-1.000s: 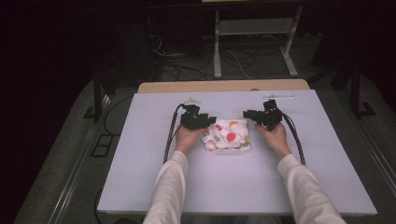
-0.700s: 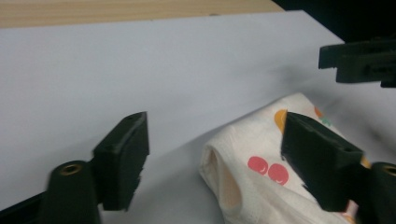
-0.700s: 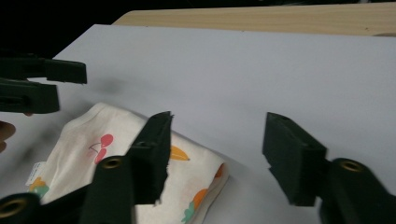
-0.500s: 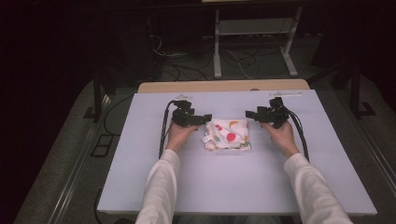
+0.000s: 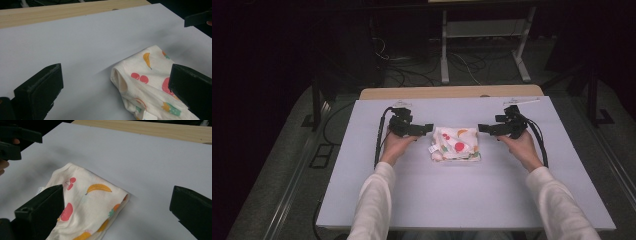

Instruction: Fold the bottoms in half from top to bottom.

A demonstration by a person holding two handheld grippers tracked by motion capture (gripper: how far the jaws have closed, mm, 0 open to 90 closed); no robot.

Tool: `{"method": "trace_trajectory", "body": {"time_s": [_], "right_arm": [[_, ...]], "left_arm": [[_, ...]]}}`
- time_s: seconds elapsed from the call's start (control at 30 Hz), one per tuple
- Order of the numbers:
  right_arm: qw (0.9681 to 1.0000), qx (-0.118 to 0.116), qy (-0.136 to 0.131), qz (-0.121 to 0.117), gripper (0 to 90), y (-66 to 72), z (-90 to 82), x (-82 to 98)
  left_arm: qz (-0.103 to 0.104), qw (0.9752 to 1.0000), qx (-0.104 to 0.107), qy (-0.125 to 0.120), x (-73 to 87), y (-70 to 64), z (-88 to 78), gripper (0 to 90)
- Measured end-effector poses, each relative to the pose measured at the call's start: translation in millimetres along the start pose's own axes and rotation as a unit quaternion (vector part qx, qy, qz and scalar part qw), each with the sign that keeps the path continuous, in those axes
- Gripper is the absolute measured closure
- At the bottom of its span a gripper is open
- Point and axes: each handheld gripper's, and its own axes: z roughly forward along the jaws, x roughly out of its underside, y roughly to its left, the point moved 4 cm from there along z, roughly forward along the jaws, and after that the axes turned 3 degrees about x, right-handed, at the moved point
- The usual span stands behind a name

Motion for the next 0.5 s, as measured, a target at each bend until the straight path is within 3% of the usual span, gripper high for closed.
{"method": "trace_trajectory", "body": {"time_s": [0.3,0.5], "right_arm": [[0.9999,0.005,0.005,-0.009,0.0,0.9,-16.7,8.1],[0.9997,0.008,0.013,-0.021,0.0,5.4,-25.1,12.2]], "left_arm": [[0.011,0.9999,-0.007,-0.007,7.8,-1.7,-20.0,0.0],[0.016,0.9998,0.004,-0.012,13.3,-3.6,-32.1,0.0]]}}
